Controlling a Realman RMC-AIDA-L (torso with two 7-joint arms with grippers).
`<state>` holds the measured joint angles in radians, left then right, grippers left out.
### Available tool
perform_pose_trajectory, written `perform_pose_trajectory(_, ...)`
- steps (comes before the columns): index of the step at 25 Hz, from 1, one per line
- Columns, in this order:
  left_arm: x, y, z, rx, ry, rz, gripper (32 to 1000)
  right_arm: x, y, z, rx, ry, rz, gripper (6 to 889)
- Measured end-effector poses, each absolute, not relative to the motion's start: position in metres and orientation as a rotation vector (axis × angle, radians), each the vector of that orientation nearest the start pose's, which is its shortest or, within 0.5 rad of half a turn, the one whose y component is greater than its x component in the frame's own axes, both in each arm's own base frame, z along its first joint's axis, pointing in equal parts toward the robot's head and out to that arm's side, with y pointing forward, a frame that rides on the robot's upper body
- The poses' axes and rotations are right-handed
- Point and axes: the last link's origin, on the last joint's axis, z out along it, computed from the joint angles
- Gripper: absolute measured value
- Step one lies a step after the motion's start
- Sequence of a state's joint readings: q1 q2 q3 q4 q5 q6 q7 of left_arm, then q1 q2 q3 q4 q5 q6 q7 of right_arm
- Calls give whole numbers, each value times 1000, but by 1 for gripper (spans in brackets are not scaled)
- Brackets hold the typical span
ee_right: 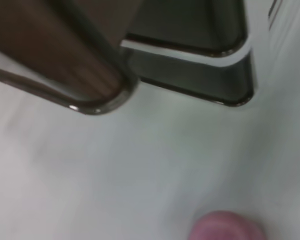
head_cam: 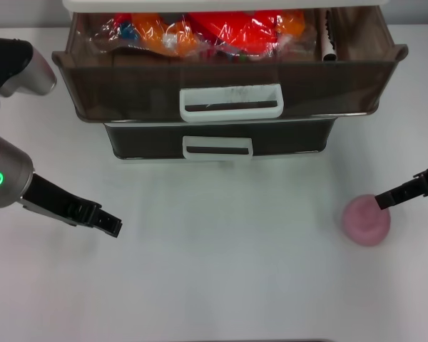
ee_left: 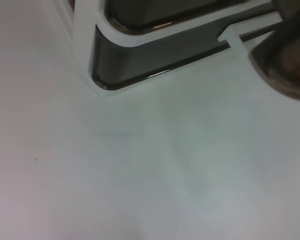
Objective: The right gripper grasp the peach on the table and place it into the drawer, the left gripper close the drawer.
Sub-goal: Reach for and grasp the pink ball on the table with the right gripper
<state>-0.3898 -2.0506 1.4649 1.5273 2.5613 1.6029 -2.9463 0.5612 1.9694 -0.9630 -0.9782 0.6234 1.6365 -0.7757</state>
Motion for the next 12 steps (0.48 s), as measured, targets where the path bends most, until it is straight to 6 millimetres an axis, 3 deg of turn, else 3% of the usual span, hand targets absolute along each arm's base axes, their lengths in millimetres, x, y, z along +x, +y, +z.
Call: perform_pose_trajectory(12, -216, 312, 10, -2303, -1427, 424, 806, 304, 342, 32, -2483, 1499, -313, 785)
